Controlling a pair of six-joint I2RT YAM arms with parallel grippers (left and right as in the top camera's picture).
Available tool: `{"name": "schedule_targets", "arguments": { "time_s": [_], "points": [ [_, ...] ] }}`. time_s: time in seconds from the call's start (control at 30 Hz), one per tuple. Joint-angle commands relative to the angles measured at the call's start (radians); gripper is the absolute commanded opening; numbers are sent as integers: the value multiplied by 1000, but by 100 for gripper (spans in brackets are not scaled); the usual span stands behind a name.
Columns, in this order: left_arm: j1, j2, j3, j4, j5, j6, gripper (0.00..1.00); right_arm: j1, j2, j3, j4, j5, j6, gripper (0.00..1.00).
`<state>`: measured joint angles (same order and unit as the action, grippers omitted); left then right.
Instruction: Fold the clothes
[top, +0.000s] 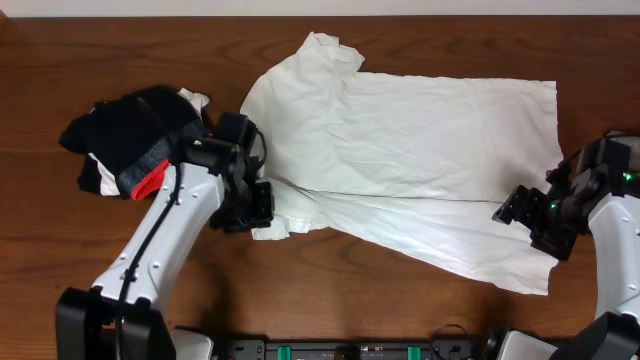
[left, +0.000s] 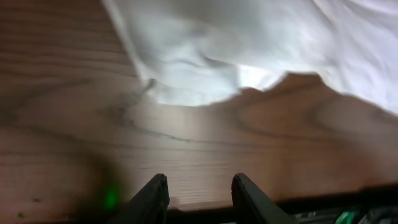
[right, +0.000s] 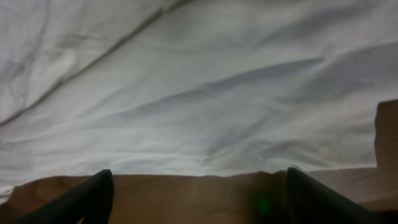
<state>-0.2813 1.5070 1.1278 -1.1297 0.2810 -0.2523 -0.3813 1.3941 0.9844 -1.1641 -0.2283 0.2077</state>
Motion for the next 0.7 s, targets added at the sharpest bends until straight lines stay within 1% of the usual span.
{"name": "schedule_targets", "arguments": {
  "time_s": [0.0, 0.1, 0.2, 0.47, 0.67],
  "points": [
    [-48, -25, 2, -6, 24, 68, 37, 7, 0, -26, -18, 26, 27, 86],
    [-87, -23, 2, 13, 24, 69, 37, 5, 0, -74, -27, 81, 90, 87],
    [-120, -23, 2, 40, 22, 69, 38, -22, 0, -119, -2, 127, 154, 87],
    [-139, -22, 2, 78, 21, 69, 38, -178, 0, -158, 26, 115, 264, 91],
    [-139, -22, 2, 107, 21, 69, 39, -203, 0, -294, 131, 116, 320, 90]
  ]
}}
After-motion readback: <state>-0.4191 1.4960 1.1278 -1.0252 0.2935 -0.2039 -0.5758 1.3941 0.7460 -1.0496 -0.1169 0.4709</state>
